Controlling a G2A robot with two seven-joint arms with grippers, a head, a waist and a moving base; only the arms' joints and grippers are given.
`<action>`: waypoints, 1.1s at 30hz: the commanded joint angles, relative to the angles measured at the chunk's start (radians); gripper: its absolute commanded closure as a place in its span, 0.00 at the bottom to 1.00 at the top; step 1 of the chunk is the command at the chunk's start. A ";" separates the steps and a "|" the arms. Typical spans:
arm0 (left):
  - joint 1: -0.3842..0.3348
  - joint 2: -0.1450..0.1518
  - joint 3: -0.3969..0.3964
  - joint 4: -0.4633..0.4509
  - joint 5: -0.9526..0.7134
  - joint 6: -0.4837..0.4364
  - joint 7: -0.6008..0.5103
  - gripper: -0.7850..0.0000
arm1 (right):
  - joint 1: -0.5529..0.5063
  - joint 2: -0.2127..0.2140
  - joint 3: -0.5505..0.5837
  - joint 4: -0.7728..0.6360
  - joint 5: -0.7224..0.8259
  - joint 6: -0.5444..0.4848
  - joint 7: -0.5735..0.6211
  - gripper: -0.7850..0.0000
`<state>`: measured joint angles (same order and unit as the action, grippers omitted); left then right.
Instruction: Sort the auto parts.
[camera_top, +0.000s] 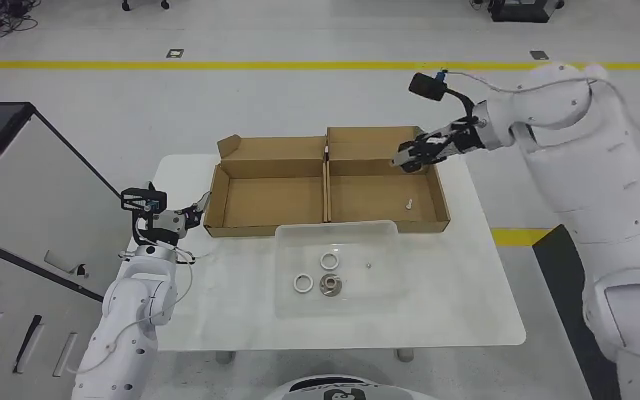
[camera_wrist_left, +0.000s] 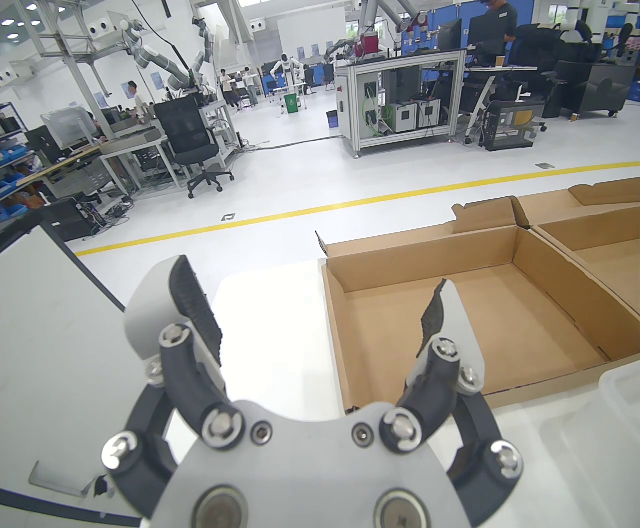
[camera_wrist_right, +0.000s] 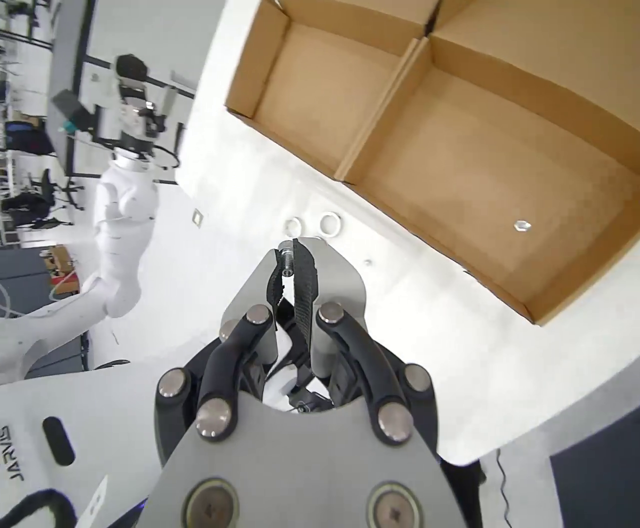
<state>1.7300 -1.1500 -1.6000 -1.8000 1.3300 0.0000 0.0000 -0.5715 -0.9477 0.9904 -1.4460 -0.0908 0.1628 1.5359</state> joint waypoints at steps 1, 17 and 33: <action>0.000 0.000 0.000 0.000 0.000 0.000 0.000 0.00 | 0.039 0.006 -0.064 0.026 -0.006 -0.008 0.000 1.00; 0.000 0.000 0.000 0.000 0.000 0.000 0.000 0.00 | 0.202 -0.033 -0.367 0.238 -0.155 -0.041 -0.067 1.00; 0.000 0.000 0.000 0.000 0.000 0.000 0.000 0.00 | 0.173 -0.161 -0.551 0.441 -0.293 -0.035 -0.287 1.00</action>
<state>1.7300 -1.1500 -1.6000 -1.8000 1.3300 0.0000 0.0000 -0.3934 -1.1014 0.4476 -1.0156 -0.3815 0.1207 1.2544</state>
